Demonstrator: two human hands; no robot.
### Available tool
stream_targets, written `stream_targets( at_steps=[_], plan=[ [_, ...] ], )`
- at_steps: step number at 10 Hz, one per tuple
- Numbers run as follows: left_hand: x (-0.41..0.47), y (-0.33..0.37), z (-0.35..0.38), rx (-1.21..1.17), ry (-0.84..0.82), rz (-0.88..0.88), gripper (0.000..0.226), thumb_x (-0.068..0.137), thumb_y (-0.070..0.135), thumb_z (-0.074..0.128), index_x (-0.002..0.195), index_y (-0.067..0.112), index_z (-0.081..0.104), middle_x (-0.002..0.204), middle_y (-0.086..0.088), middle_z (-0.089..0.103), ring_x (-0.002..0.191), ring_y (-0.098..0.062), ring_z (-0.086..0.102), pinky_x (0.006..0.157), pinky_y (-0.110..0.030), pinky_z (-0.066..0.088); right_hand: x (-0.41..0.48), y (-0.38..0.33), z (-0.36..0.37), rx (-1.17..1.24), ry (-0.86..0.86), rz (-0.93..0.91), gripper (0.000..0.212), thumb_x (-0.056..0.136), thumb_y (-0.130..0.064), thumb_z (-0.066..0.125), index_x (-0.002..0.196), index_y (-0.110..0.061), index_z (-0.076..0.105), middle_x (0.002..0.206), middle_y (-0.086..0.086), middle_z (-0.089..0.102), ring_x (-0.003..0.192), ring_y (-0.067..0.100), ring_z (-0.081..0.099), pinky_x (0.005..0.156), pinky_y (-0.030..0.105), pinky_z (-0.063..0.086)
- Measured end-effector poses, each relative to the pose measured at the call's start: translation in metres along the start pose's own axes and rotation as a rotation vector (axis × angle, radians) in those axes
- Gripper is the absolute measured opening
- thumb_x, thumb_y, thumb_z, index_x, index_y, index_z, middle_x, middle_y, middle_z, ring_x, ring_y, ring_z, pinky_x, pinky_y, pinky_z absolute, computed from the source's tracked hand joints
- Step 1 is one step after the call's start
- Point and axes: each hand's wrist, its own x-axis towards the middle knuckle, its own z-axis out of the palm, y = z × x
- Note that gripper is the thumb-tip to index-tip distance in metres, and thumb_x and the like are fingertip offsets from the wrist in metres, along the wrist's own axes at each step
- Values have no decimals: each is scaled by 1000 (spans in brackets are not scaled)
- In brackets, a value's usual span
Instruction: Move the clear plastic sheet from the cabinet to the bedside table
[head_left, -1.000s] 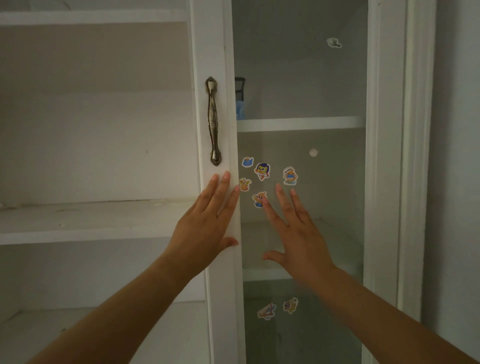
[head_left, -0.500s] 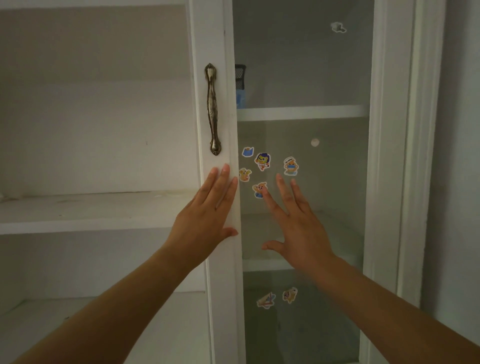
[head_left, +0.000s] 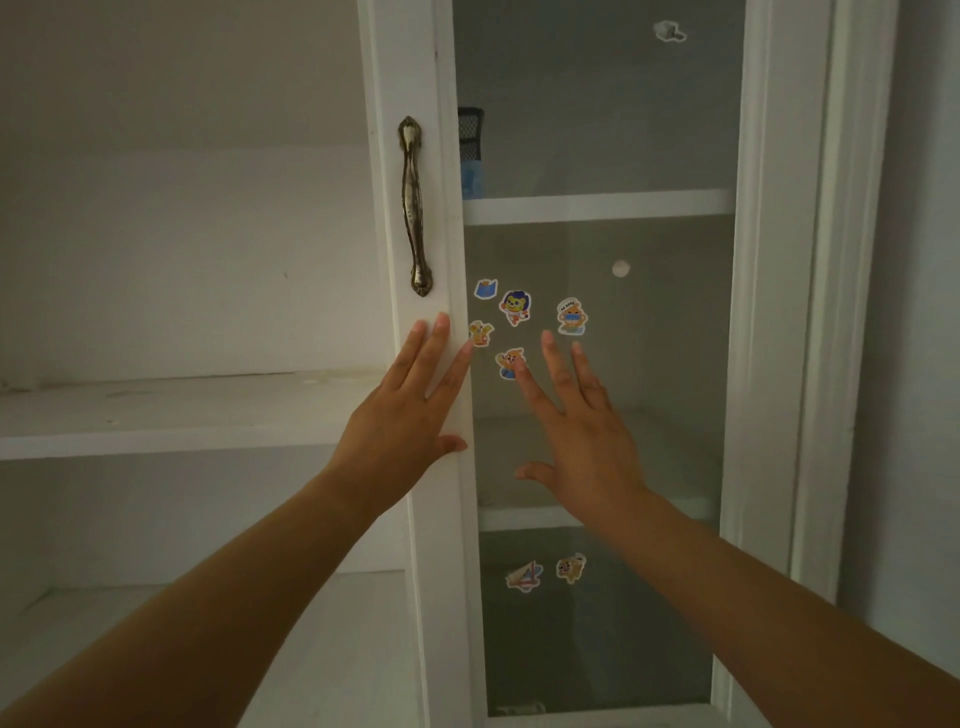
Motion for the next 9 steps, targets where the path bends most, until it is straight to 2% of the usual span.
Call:
stream_targets(
  at_steps=[2,3,4,5,7,8,9],
  plan=[
    [0,4,-4,-1,-45,-31,101,76,48,61,139,25,-13,147,-2,-25,140,-25,-16,105,-41,34,-1,-3,-3,-23,-7,9,114,67,-44,75,146,-29,-6,150,0,-26,141,29,-17,114,47,13],
    [-1,6,-7,24,-50,-45,101,73,49,65,145,21,-2,155,-9,-7,142,-30,-5,102,-43,36,-2,-3,-5,-25,-14,7,113,68,-43,74,145,-28,-7,147,-1,-30,141,29,-18,114,47,11],
    [-1,7,-10,58,-82,-43,101,75,52,61,142,22,-9,156,-11,-8,142,-30,-7,109,-43,21,-3,-5,-8,-39,-27,8,112,71,-44,72,145,-28,-10,146,0,-32,140,29,-19,115,47,10],
    [-2,6,-19,60,-124,-40,97,79,56,52,138,27,-20,155,-9,-16,142,-28,-14,111,-42,3,-3,-6,-14,-6,-45,10,104,76,-44,68,145,-29,-8,152,1,-26,141,29,-17,115,45,11],
    [-14,3,-42,33,-170,-131,87,80,64,34,145,24,-11,156,-5,-11,142,-28,-13,113,-49,2,-8,-11,-45,135,-18,30,75,86,-48,53,145,-28,12,157,3,0,143,26,8,113,42,21],
    [-28,0,-55,-4,-177,-208,84,77,70,17,145,28,-10,157,-3,-10,143,-27,-12,113,-50,2,-15,-22,-70,138,-17,23,68,89,-55,38,145,-26,14,157,3,5,143,23,9,112,40,20],
    [-42,-5,-75,-2,-126,-191,83,75,76,3,145,31,-6,157,0,-5,143,-25,-7,113,-52,3,-22,-35,-96,119,-13,14,69,89,-60,29,146,-26,11,157,1,6,143,21,7,112,41,19]
  ],
)
